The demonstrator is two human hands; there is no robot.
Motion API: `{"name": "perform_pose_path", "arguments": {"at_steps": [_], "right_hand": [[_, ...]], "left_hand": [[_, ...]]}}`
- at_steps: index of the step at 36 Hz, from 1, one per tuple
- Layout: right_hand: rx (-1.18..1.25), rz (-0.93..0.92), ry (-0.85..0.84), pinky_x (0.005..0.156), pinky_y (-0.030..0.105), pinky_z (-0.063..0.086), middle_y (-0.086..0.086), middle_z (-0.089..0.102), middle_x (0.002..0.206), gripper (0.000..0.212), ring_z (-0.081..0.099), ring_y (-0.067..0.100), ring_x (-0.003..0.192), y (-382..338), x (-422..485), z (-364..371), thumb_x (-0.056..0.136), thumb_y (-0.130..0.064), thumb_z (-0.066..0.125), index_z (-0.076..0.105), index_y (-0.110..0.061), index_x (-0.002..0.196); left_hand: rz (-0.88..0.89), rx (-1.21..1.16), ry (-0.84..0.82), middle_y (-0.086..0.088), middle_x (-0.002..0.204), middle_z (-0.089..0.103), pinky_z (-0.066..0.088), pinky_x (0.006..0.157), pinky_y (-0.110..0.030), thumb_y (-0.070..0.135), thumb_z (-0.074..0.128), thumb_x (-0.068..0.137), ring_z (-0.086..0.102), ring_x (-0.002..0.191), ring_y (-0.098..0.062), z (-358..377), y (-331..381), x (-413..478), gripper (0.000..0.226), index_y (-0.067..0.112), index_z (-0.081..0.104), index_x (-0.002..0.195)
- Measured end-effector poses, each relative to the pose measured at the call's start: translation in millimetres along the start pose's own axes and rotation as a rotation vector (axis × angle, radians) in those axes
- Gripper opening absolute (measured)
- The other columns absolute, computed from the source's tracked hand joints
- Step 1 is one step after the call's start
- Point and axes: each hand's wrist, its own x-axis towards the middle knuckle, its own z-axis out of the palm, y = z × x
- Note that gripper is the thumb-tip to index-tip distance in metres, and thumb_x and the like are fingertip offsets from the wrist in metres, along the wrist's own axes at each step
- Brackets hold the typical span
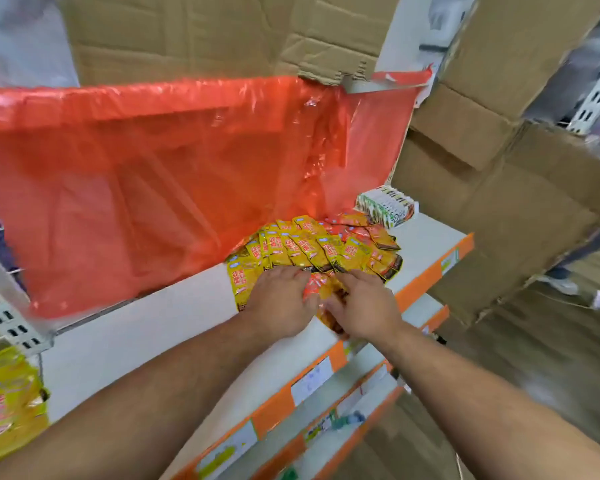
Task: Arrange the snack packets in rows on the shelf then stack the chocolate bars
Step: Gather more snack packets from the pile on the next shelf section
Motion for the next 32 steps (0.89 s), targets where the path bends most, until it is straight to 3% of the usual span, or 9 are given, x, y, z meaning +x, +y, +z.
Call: {"name": "perform_pose_path", "arguments": {"at_steps": [3, 6, 12, 15, 21, 28, 32], "right_hand": [[0.025, 0.003, -0.018, 0.105, 0.04, 0.043, 0.005, 0.053, 0.142, 0.056, 0.045, 0.03, 0.133, 32, 24, -10, 0.089, -0.051, 0.059, 0.055, -0.022, 0.137], [0.073, 0.021, -0.017, 0.093, 0.039, 0.05, 0.01, 0.063, 0.122, 0.043, 0.055, 0.031, 0.119, 59, 47, -18, 0.091, -0.047, 0.059, 0.064, -0.017, 0.121], [0.233, 0.148, -0.106, 0.083, 0.035, 0.048, 0.011, 0.068, 0.116, 0.044, 0.061, 0.031, 0.11, 87, 88, -21, 0.093, -0.045, 0.058, 0.061, -0.014, 0.123], [0.27, 0.168, -0.13, 0.077, 0.036, 0.048, 0.01, 0.067, 0.109, 0.042, 0.061, 0.032, 0.102, 94, 105, -18, 0.094, -0.048, 0.056, 0.06, -0.011, 0.114], [0.273, 0.168, -0.128, 0.069, 0.032, 0.04, 0.01, 0.066, 0.108, 0.055, 0.063, 0.033, 0.102, 94, 125, -13, 0.091, -0.056, 0.058, 0.056, -0.007, 0.117], [0.293, 0.121, -0.132, 0.068, 0.031, 0.04, 0.007, 0.067, 0.109, 0.068, 0.064, 0.032, 0.103, 94, 132, -8, 0.083, -0.056, 0.07, 0.05, -0.008, 0.125], [0.356, 0.144, -0.163, 0.067, 0.031, 0.038, 0.001, 0.06, 0.089, 0.07, 0.061, 0.029, 0.096, 94, 132, -10, 0.082, -0.049, 0.075, 0.044, -0.005, 0.127]], "left_hand": [[-0.076, -0.017, 0.015, -0.005, 0.122, 0.064, 0.043, 0.098, -0.039, 0.048, 0.03, 0.088, 0.053, 0.117, -0.03, 3, 25, 29, 0.058, 0.019, 0.059, 0.128], [-0.186, -0.108, 0.044, -0.011, 0.109, 0.067, 0.046, 0.089, -0.038, 0.036, 0.037, 0.09, 0.058, 0.107, -0.033, 9, 44, 55, 0.043, 0.013, 0.063, 0.115], [-0.574, -0.464, 0.049, -0.012, 0.108, 0.071, 0.049, 0.086, -0.034, 0.021, 0.054, 0.089, 0.064, 0.105, -0.033, 12, 68, 95, 0.026, 0.016, 0.067, 0.11], [-0.665, -0.553, 0.04, -0.01, 0.089, 0.07, 0.049, 0.072, -0.032, 0.02, 0.058, 0.082, 0.065, 0.09, -0.032, 15, 68, 111, 0.013, 0.012, 0.067, 0.089], [-0.819, -0.577, 0.011, -0.006, 0.063, 0.061, 0.042, 0.053, -0.027, 0.018, 0.064, 0.075, 0.066, 0.07, -0.03, 17, 69, 130, 0.011, 0.007, 0.066, 0.074], [-0.879, -0.646, 0.021, -0.019, 0.077, 0.069, 0.043, 0.049, -0.028, 0.013, 0.064, 0.08, 0.066, 0.067, -0.033, 28, 75, 141, 0.011, 0.005, 0.067, 0.074], [-0.828, -0.65, 0.06, -0.022, 0.092, 0.07, 0.054, 0.064, -0.04, 0.012, 0.053, 0.089, 0.068, 0.091, -0.04, 29, 79, 139, 0.019, 0.001, 0.068, 0.087]]}}
